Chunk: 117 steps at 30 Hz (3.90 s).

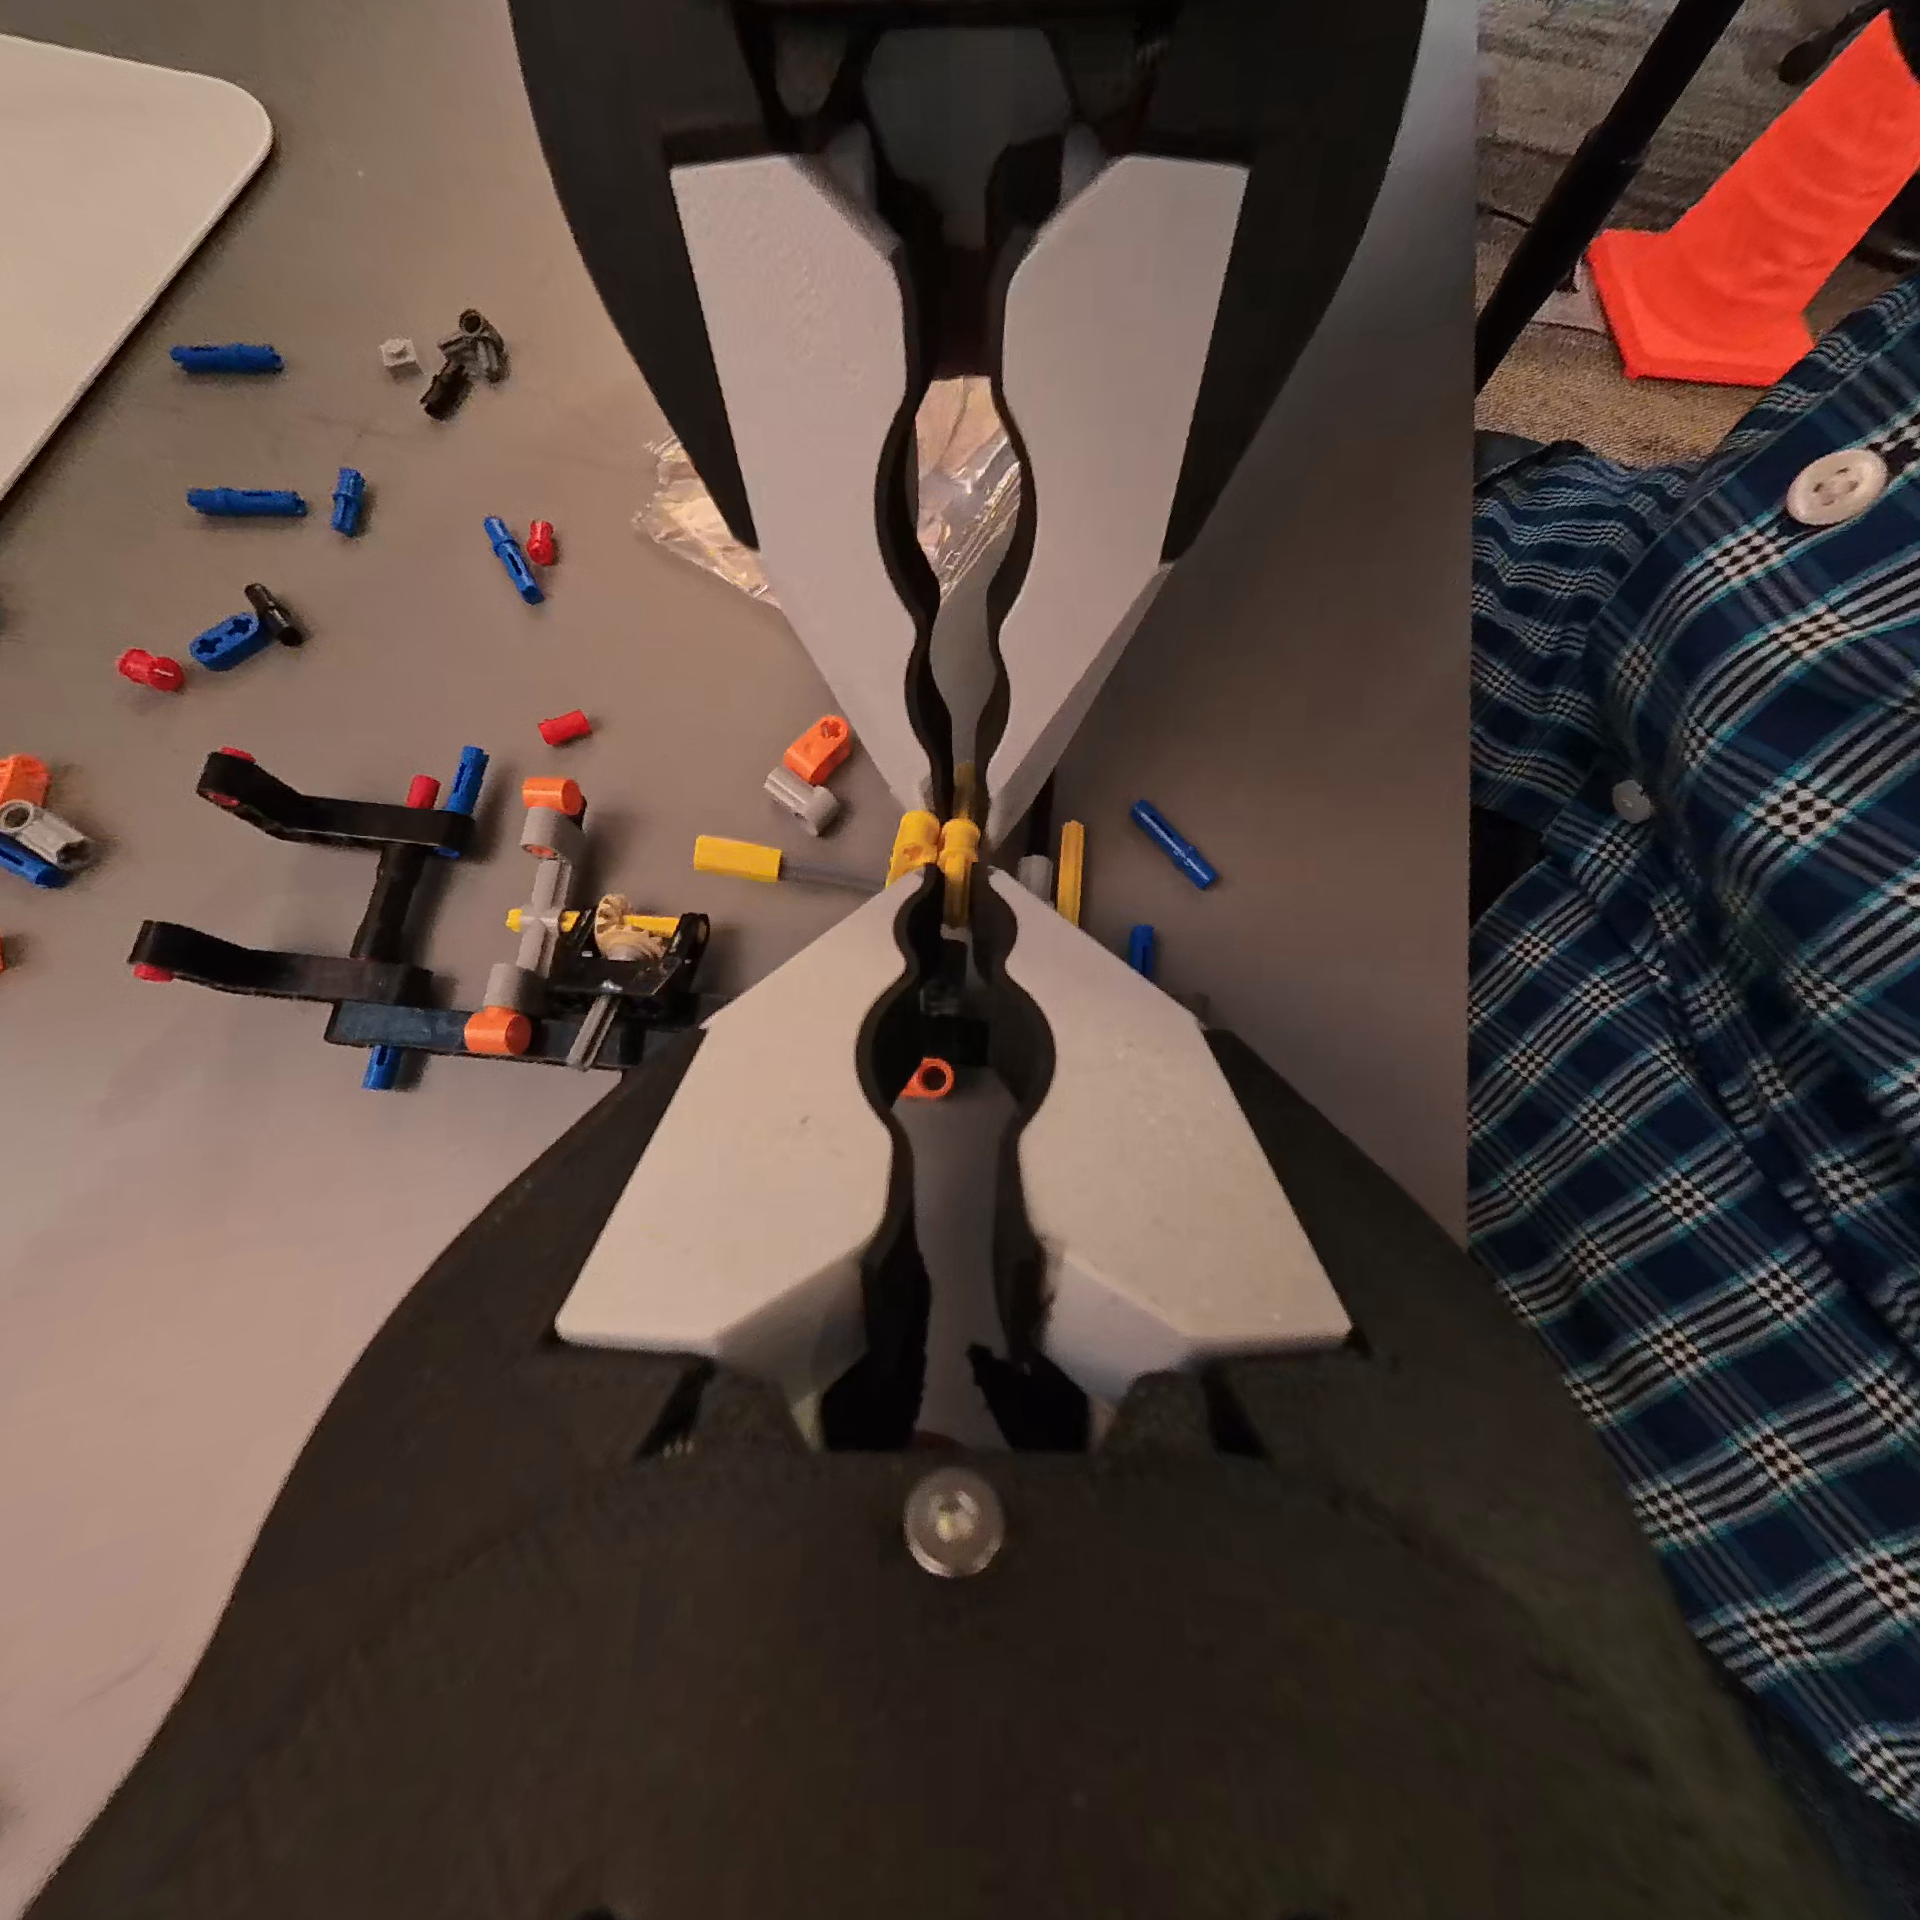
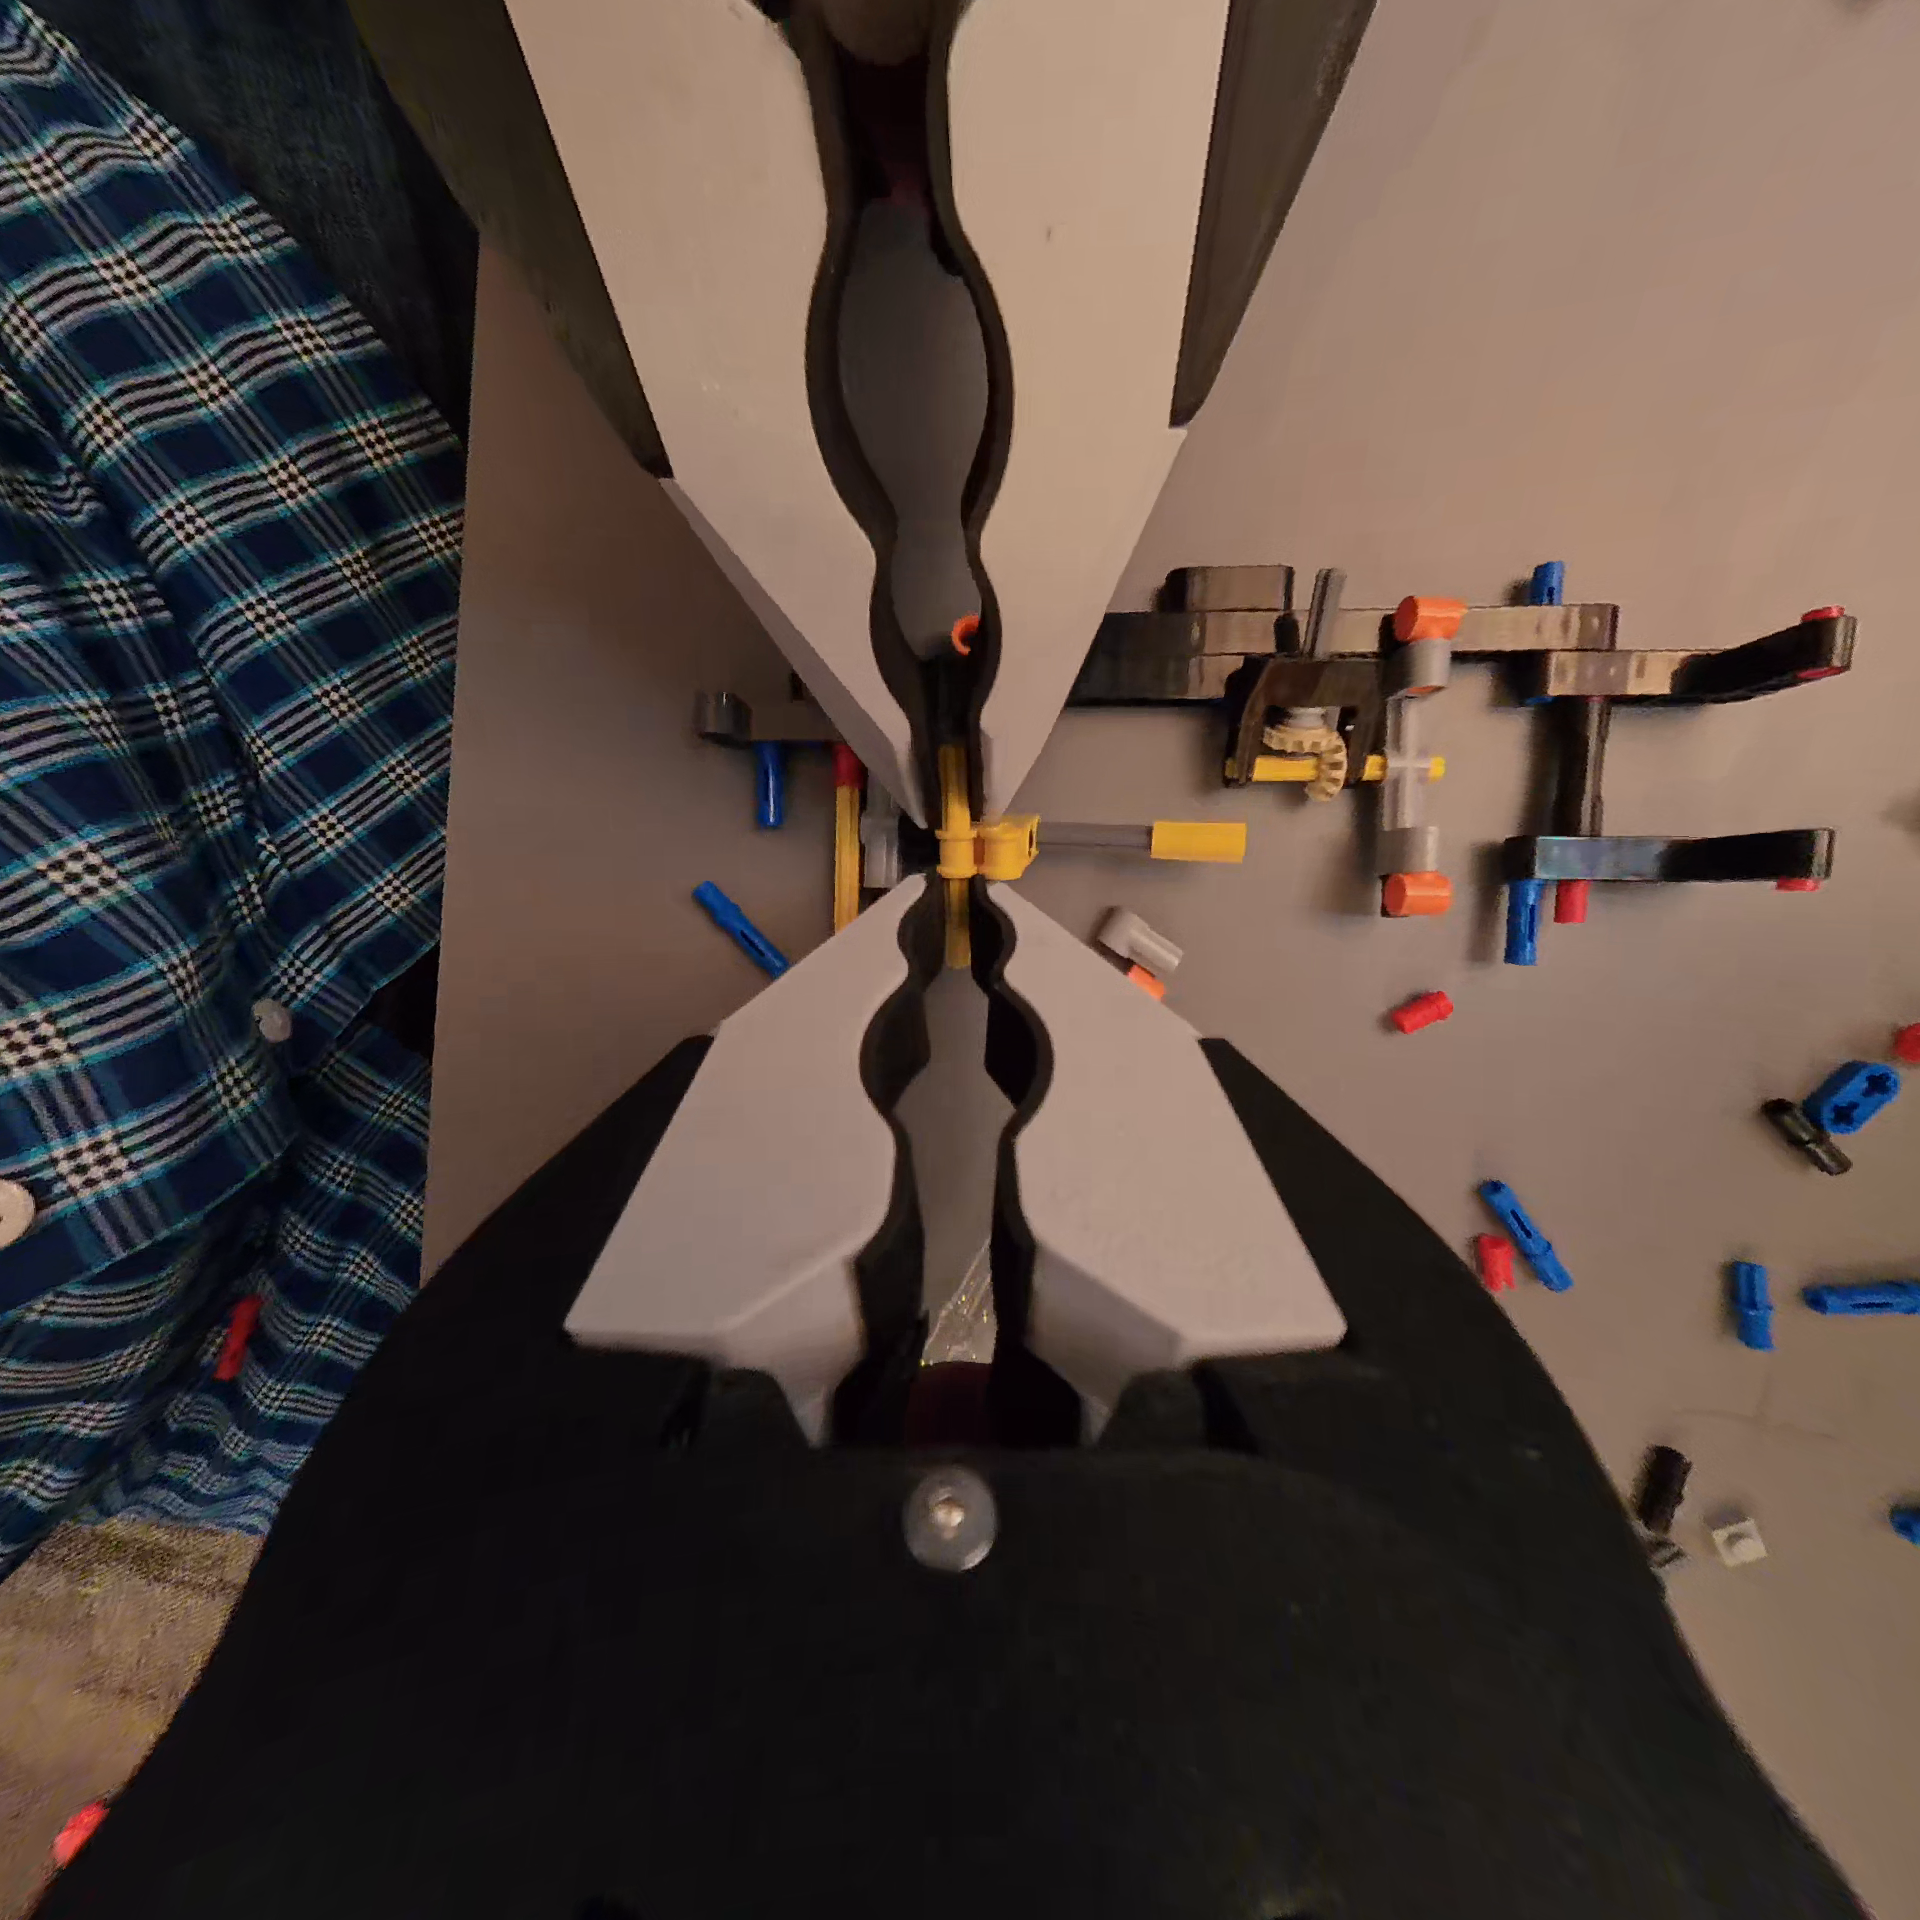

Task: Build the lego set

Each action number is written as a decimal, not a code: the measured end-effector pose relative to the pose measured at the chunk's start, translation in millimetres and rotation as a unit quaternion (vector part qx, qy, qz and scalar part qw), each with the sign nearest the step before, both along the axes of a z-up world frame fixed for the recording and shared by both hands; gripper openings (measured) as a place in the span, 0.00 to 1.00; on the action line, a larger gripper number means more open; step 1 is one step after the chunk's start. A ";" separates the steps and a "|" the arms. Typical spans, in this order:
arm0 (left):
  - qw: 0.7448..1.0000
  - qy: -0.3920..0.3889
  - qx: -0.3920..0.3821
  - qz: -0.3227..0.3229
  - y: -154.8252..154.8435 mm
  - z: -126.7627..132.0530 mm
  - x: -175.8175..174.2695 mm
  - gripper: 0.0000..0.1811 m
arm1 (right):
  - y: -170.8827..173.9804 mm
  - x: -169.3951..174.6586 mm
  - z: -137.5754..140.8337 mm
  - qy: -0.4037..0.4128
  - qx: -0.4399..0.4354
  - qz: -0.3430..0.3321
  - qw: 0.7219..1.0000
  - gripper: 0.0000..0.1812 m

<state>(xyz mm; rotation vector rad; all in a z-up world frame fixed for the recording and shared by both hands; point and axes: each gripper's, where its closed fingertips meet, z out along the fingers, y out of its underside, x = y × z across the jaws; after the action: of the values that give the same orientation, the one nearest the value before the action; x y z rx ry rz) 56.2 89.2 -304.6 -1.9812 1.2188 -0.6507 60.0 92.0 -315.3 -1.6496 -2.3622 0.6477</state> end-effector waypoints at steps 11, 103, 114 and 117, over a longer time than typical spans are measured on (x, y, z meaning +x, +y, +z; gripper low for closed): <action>0.999 0.023 -0.013 0.017 -2.5 -0.7 -12.7 0.12 | -0.5 1.1 -1.9 -0.010 -0.010 0.000 1.000 0.01; 0.999 0.047 0.010 0.024 -2.7 -4.1 -12.7 0.02 | -2.7 -3.4 -2.4 -0.097 0.034 0.030 0.994 0.01; 0.999 0.042 0.000 0.027 -4.2 -6.2 -12.7 0.03 | -5.3 -7.1 -0.3 -0.055 0.004 0.018 0.998 0.01; 0.999 0.041 -0.002 0.029 -5.0 -7.3 -13.4 0.03 | -5.6 -9.6 1.1 -0.020 -0.010 0.010 1.000 0.01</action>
<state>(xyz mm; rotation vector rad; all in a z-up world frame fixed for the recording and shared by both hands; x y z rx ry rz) 42.8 84.1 -312.0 -2.0555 1.2044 -0.5494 50.4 86.4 -314.2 -1.6655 -2.4098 0.6510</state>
